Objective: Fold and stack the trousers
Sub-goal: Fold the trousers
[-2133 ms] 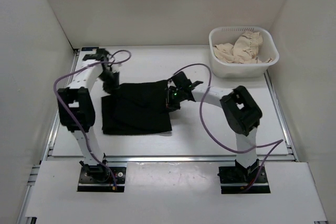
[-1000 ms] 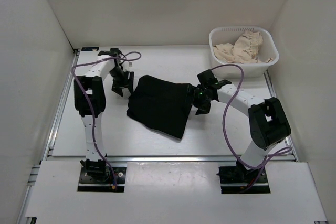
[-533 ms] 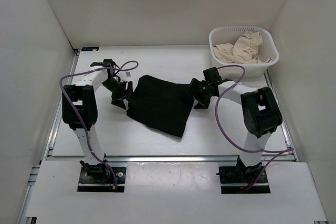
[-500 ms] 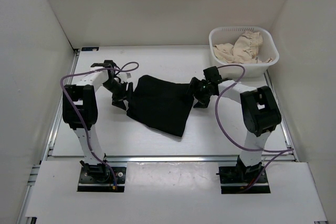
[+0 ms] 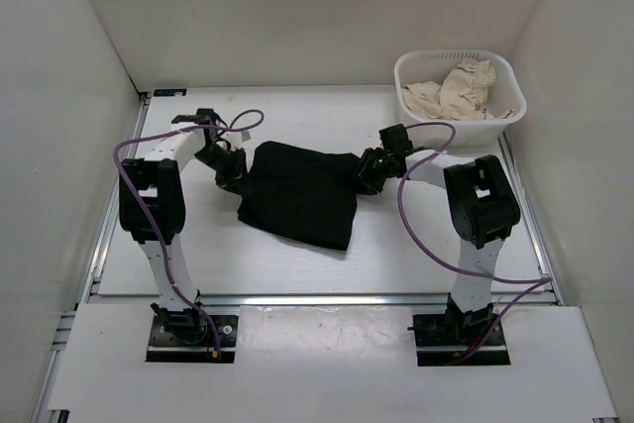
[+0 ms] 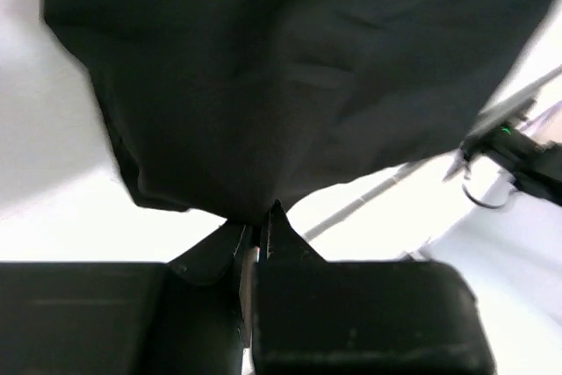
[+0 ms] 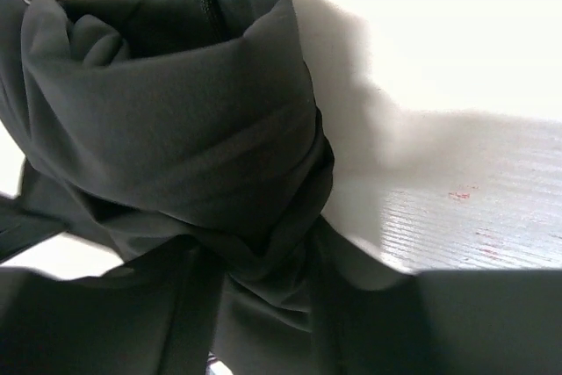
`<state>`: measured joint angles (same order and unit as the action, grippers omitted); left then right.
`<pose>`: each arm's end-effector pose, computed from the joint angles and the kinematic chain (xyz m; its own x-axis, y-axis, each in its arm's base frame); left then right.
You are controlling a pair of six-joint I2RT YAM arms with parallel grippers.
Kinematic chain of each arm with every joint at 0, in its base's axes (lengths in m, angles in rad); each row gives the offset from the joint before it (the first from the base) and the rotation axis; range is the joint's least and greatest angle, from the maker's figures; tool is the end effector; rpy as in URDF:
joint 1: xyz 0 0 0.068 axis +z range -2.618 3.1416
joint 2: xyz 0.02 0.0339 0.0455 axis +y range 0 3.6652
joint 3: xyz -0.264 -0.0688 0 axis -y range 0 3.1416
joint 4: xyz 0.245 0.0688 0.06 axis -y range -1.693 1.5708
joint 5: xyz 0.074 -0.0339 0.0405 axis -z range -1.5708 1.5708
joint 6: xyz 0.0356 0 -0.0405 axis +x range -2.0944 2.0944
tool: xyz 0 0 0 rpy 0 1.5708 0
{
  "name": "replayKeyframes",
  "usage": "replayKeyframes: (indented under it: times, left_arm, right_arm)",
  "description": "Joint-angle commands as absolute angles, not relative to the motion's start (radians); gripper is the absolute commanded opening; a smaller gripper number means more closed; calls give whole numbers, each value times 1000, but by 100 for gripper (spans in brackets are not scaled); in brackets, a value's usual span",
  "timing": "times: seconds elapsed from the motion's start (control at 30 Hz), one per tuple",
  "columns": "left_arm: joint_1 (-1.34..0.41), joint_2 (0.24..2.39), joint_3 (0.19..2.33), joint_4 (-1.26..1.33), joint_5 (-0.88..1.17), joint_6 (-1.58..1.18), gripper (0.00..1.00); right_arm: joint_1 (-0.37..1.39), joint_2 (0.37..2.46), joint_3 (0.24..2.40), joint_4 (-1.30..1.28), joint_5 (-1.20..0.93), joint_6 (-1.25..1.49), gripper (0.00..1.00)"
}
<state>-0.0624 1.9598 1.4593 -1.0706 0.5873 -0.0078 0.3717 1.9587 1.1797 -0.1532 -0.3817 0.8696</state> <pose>0.3619 -0.0424 0.1892 -0.9984 0.0559 0.0046 0.0440 0.8313 -0.5541 0.3680 0.1577 0.1425 -0.8982 0.4109 -0.1560 0.2207 0.7286 0.6484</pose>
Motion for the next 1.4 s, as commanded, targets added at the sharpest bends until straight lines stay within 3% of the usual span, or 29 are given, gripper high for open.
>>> replayKeyframes:
  times: [0.0,0.17,0.23,0.27,0.4,0.5,0.57,0.83,1.0,1.1,1.37]
  left_arm:
    - [-83,1954,1604,-1211,678,0,14]
    - [-83,2022,1758,-1304,756,0,14]
    - [-83,2092,1823,-1276,709,0,21]
    - [-83,2124,1850,-1267,692,0,25]
    - [-83,2244,1930,-1267,621,0,56]
    - [-55,2223,1927,-1267,624,0,72]
    - [-11,2162,1905,-1256,636,0,76]
    - [112,1908,1682,-1138,577,0,79]
    - [101,1933,1540,-1109,523,0,64]
    - [80,1979,1511,-1051,523,0,64]
    - [-2,2003,1474,-896,466,0,78]
  right_arm:
    - [376,1983,1166,-169,-379,854,40]
    - [376,1994,1175,-189,-397,833,34]
    - [376,2006,1175,-189,-406,833,34]
    - [376,2016,1186,-198,-407,833,34]
    - [376,2016,1195,-222,-407,812,34]
    - [376,2016,1195,-232,-407,802,35]
    - [376,2016,1195,-232,-407,793,35]
    - [385,2016,1175,-212,-407,802,35]
    - [394,2016,1175,-212,-407,802,35]
    - [394,2016,1175,-212,-407,802,35]
    - [394,2016,1164,-221,-397,802,35]
